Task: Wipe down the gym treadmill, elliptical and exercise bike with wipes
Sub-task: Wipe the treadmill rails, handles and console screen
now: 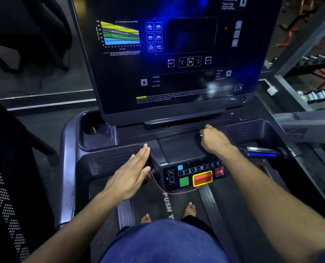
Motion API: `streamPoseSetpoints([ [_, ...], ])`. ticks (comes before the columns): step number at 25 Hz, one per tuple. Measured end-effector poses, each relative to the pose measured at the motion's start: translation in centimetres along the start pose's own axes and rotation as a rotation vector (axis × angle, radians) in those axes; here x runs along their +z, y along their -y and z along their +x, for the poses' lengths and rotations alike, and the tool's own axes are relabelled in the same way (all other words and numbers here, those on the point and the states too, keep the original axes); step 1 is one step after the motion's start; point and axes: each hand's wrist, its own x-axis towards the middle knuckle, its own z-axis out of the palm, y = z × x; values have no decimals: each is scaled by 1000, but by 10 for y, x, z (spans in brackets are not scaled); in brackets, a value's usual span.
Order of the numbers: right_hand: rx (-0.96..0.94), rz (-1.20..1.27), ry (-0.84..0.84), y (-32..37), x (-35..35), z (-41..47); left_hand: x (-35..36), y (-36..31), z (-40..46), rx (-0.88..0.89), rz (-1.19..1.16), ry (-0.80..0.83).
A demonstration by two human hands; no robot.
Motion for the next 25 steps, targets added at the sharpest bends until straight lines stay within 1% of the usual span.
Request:
streamPoseSetpoints([
  [2,-39,18,-7,26,3,-8,1,0,0,4,-1,-9],
  [6,-282,56,-14,99,13,-26,2,2,0,19,15,-6],
  [8,-338,86,-25,116,20,-30,2,1,0,21,21,-5],
  [11,-303,192,23,107,20,-24,1,2,0,23,33,-8],
  [13,-317,237,34,95,12,-32,2,2,1,22,34,-6],
  [15,-366,264,8,86,8,-58,2,2,1,17,35,1],
  [18,-419,371,-60,71,6,-102,2,2,0,23,41,-3],
  [21,-393,473,-103,73,6,-100,2,1,0,21,58,-19],
  [23,-457,456,-121,91,7,-87,6,3,-9,-18,110,-42],
  [25,-544,312,-82,113,12,-70,14,6,-28,-51,208,-97],
])
